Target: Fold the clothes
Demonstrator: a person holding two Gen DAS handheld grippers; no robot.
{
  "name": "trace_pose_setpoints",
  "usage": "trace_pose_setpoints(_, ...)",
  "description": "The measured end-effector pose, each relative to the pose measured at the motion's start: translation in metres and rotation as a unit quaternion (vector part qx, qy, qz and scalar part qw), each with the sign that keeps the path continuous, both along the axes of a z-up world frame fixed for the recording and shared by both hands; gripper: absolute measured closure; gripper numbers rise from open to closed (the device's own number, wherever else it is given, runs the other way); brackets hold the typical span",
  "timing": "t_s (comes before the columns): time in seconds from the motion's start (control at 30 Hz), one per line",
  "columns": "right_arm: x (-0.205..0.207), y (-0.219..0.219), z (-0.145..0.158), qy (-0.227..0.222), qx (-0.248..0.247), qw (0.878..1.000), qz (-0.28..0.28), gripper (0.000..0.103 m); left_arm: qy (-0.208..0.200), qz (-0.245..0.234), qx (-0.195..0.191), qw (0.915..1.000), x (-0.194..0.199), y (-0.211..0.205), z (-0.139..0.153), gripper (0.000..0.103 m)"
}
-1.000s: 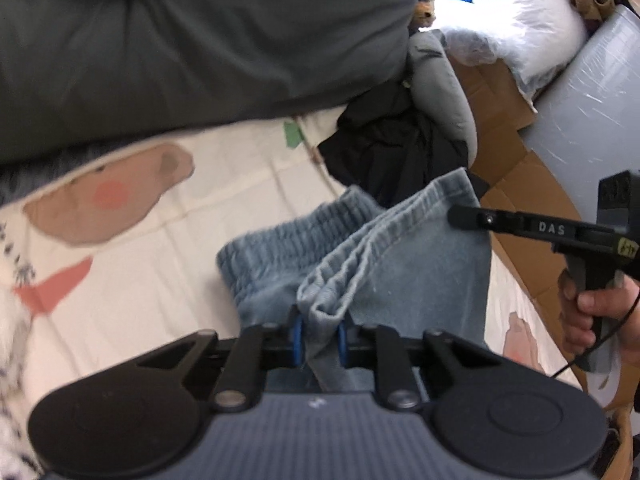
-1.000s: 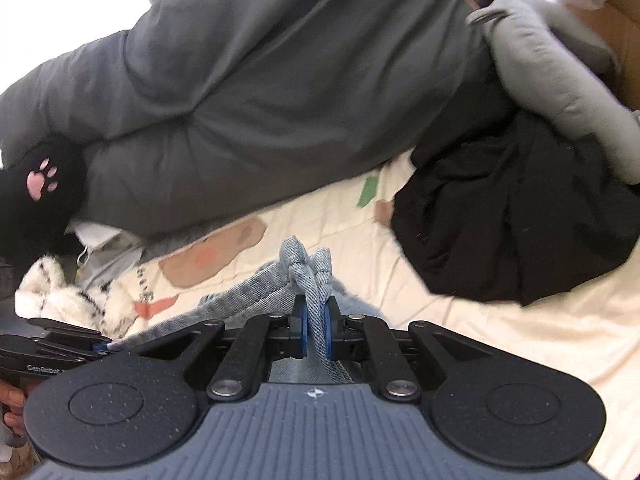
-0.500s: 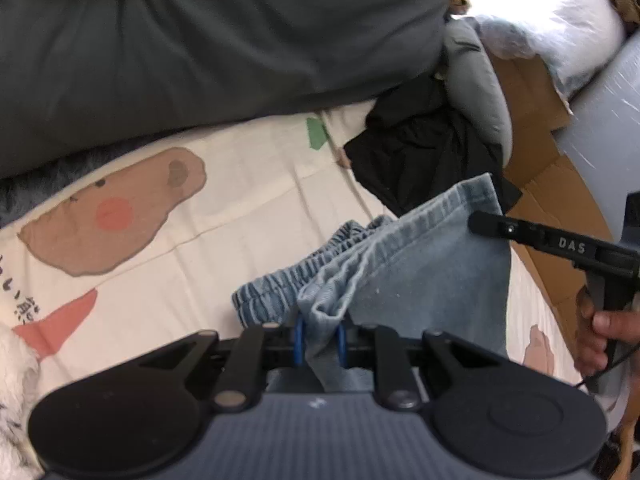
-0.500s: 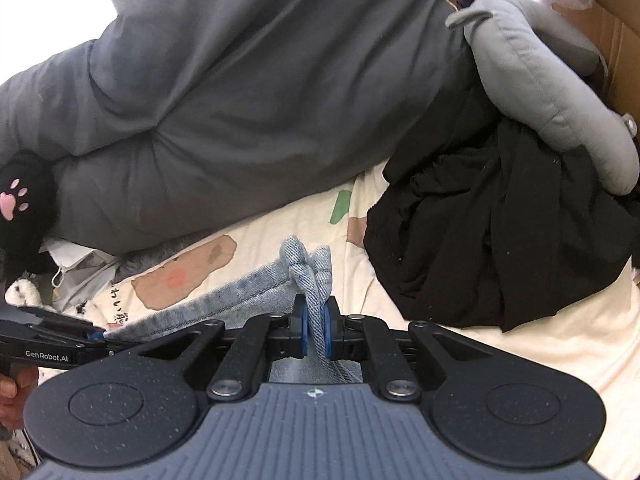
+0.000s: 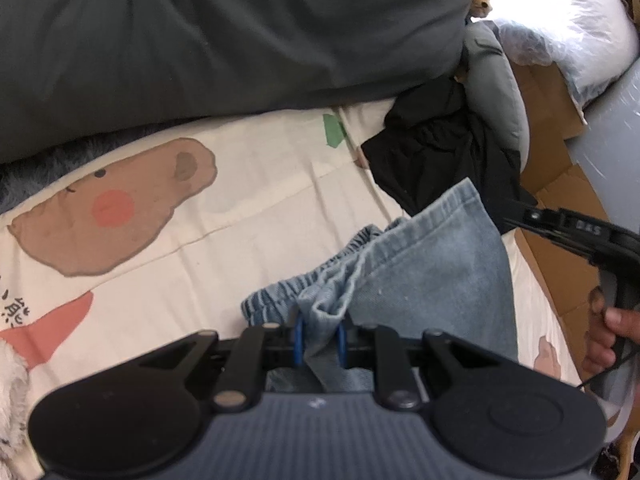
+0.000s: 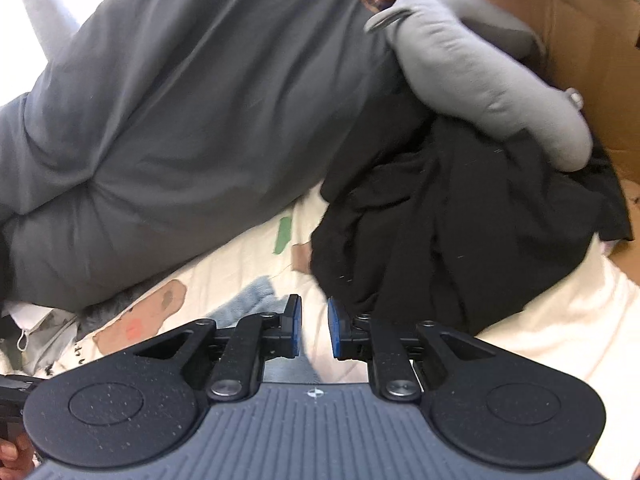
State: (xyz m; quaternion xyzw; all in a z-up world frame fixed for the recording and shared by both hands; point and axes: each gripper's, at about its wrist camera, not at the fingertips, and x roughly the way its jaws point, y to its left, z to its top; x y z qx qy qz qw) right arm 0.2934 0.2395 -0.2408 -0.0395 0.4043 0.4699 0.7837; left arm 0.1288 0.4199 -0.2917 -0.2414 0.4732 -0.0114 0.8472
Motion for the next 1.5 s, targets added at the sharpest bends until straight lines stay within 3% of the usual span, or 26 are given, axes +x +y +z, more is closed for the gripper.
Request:
trace_pose_setpoints(0.1, -0.006, -0.010, 0.006, -0.004, 0.017, 1.000, -0.002, 0.088, 0.011, -0.001, 0.003, 0.9999, 0.002, 0.000, -0.002, 0.080)
trace_pose_setpoints(0.2, -0.025, -0.016, 0.006, 0.008, 0.036, 0.999, 0.010, 0.088, 0.005, 0.006, 0.040, 0.9992, -0.003, 0.000, 0.009, 0.059)
trace_pose_setpoints(0.3, -0.047, -0.015, 0.000, 0.017, 0.046, 0.999, 0.019, 0.088, -0.011, 0.015, 0.063, 0.9979, -0.009, 0.004, 0.023, 0.058)
trace_pose_setpoints(0.47, -0.078, -0.003, -0.020, 0.021, 0.044, 0.998, 0.026, 0.088, -0.060, 0.003, 0.091, 0.9940, -0.014, -0.007, 0.046, 0.071)
trace_pose_setpoints(0.6, -0.086, 0.003, -0.032, 0.021, 0.047, 0.999, 0.014, 0.088, -0.091, -0.031, 0.079, 0.9922, -0.011, -0.022, 0.050, 0.075)
trace_pose_setpoints(0.73, -0.083, 0.012, -0.040, 0.017, 0.030, 0.999, 0.015, 0.085, -0.089, -0.049, 0.043, 0.9939, -0.004, -0.030, 0.039, 0.082)
trace_pose_setpoints(0.9, -0.076, 0.020, -0.051, 0.020, 0.010, 1.000, 0.022, 0.085, -0.066, -0.067, 0.071, 0.9930, 0.001, -0.029, 0.016, 0.082)
trace_pose_setpoints(1.03, -0.072, 0.028, -0.059, 0.017, -0.003, 0.999, 0.039, 0.084, -0.059, -0.105, 0.095, 0.9881, 0.007, -0.026, 0.006, 0.091)
trace_pose_setpoints(1.13, -0.066, 0.029, -0.066, 0.035, 0.000, 0.999, 0.042, 0.084, -0.041, -0.096, 0.082, 0.9911, 0.013, -0.019, -0.007, 0.100)
trace_pose_setpoints(1.4, -0.061, 0.032, -0.084, 0.046, -0.012, 0.997, 0.053, 0.091, -0.030, -0.106, 0.101, 0.9887, 0.014, -0.023, -0.032, 0.100)
trace_pose_setpoints(1.5, -0.069, 0.033, -0.087, 0.026, -0.015, 0.999, 0.044, 0.091, -0.020, -0.115, 0.113, 0.9867, 0.018, -0.026, -0.027, 0.100)
